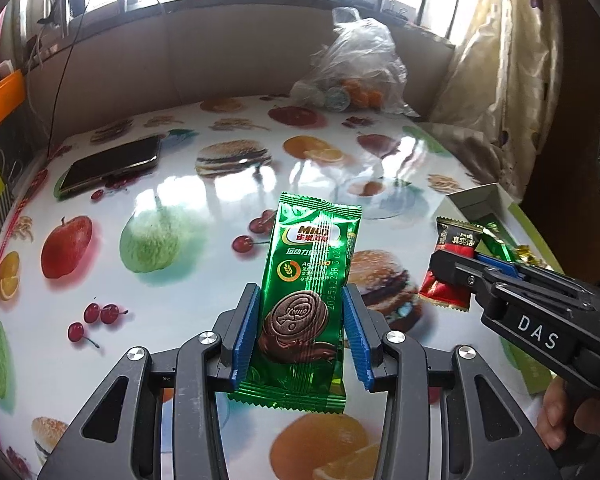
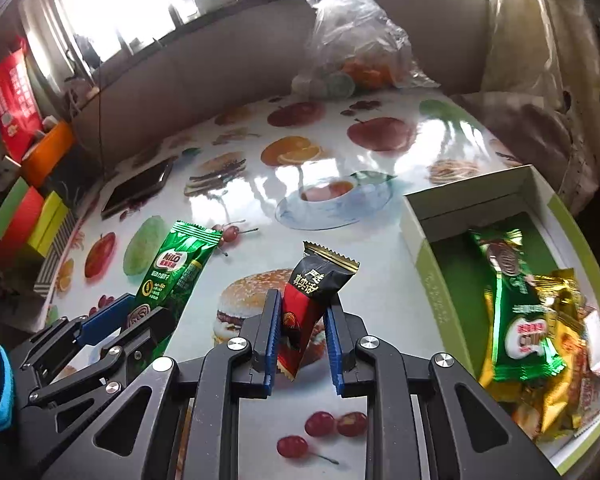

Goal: Organize snacks
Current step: 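Carry MILO packet and red packet over the box with both tools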

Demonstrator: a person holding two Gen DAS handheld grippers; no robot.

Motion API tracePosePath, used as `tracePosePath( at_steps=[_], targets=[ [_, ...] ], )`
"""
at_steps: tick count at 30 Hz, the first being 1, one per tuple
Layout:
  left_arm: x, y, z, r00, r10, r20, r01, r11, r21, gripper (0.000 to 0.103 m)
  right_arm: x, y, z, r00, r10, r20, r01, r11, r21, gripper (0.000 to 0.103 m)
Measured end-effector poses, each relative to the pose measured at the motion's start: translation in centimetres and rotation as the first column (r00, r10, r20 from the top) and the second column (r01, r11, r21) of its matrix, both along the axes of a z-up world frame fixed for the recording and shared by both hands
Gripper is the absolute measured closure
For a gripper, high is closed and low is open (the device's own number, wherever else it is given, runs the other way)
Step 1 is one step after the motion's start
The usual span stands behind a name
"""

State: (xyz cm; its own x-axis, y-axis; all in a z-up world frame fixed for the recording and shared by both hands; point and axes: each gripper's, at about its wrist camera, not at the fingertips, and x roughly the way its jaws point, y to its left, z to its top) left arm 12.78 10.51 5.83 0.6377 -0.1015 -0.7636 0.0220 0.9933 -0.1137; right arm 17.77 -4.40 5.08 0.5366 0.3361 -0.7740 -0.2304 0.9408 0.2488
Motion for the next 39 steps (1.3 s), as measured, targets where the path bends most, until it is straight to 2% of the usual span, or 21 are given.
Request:
tracePosePath(
  at_steps=[17,29,32,39],
  targets=[
    [-1.1,-4.6,2.3,0.996,-0.082,0.039,0.082,0.997,0.001,0.061,-2.6,-5.3,2.5,0.996,-0.080,0.042,0.079,0.996,0.028,0.083],
    [0.0,-9.2,3.4,0.987,-0.157,0.046,0.157,0.988,0.000,0.061,-3.5,-9.9,3.7,0.989,-0.138,0.057,0.137,0.990,0.028,0.083],
    [0.6,-10.7,3.3,0.980,-0.195,0.033,0.196,0.980,-0.033,0.061,-3.5,-11.4,3.6,0.987,-0.150,0.055,0.150,0.989,0.018,0.083],
    [1.6,-14.0,2.9,0.968,-0.249,0.011,0.250,0.967,-0.056,0.061,-3.3,-14.6,3.3,0.981,-0.189,0.047,0.190,0.982,-0.011,0.083]
  ],
)
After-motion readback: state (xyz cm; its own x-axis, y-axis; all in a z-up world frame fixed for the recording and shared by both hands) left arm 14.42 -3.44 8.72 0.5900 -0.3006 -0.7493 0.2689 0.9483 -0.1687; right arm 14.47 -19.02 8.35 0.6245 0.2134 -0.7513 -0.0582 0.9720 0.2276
